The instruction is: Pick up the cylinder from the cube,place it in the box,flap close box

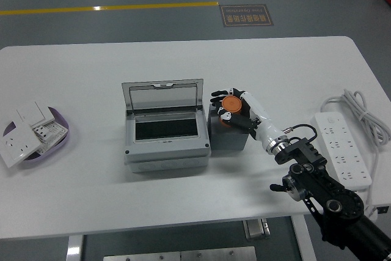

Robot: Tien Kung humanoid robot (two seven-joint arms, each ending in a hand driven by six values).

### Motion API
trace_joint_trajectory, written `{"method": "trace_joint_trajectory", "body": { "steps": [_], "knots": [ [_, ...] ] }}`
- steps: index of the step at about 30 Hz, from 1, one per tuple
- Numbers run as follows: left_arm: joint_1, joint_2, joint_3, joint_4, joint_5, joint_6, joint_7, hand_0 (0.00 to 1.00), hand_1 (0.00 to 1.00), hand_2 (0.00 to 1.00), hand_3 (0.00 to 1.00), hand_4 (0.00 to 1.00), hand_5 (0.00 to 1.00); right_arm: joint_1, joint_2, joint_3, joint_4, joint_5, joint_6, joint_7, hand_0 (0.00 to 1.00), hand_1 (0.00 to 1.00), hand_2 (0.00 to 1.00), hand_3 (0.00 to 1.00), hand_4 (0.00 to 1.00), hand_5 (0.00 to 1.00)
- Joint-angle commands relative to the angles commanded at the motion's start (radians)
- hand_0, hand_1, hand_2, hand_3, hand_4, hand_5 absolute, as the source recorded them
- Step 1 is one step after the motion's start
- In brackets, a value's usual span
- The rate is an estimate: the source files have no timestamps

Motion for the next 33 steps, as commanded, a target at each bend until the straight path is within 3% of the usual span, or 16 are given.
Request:
{"method": "trace_joint_trajectory", "body": {
  "steps": [9,11,12,23,24,29,30,33],
  "knots": [
    [0.0,-0.001,-0.001,0.0,0.001,-0.001,-0.001,0.641,0.671,0.661,0.708,0.757,0.306,-0.002,0.001,0.005,0.023,0.017,-0.021,0.009,0.726,0.619,0.548,0.515,0.05,0.002],
    [0.0,-0.001,-0.004,0.0,0.002,0.0,-0.001,0.641,0.671,0.661,0.708,0.757,0.306,-0.004,-0.001,0.008,0.047,0.023,-0.031,0.011,0.726,0.619,0.548,0.515,0.05,0.002],
    [0.0,-0.001,-0.004,0.0,0.003,0.0,-0.001,0.641,0.672,0.662,0.709,0.758,0.31,-0.004,-0.003,0.009,0.058,0.026,-0.035,0.012,0.711,0.597,0.525,0.466,0.11,0.002],
    [0.001,-0.003,-0.006,0.0,0.002,0.0,-0.001,0.64,0.672,0.662,0.709,0.758,0.31,-0.014,-0.027,-0.036,0.255,0.016,-0.113,-0.008,0.715,0.594,0.523,0.451,0.125,0.002],
    [0.001,-0.003,-0.006,0.0,0.002,0.0,0.0,0.64,0.672,0.662,0.709,0.758,0.312,-0.014,-0.029,-0.05,0.276,0.0,-0.117,-0.017,0.607,0.528,0.487,0.407,0.142,0.002],
    [0.001,-0.002,-0.009,0.0,0.004,0.0,0.001,0.64,0.672,0.662,0.709,0.758,0.312,-0.008,-0.021,-0.117,0.359,-0.094,-0.132,-0.065,0.607,0.528,0.487,0.407,0.142,0.002],
    [0.001,-0.002,-0.009,0.0,0.004,0.001,0.001,0.641,0.672,0.662,0.709,0.76,0.312,-0.005,-0.015,-0.131,0.363,-0.115,-0.136,-0.074,0.274,0.293,0.394,0.345,0.053,0.002],
    [0.001,-0.003,-0.008,0.0,0.003,0.001,0.001,0.641,0.672,0.662,0.709,0.76,0.312,0.004,0.005,-0.162,0.361,-0.178,-0.148,-0.107,0.274,0.293,0.394,0.345,0.053,0.002]
  ]
}}
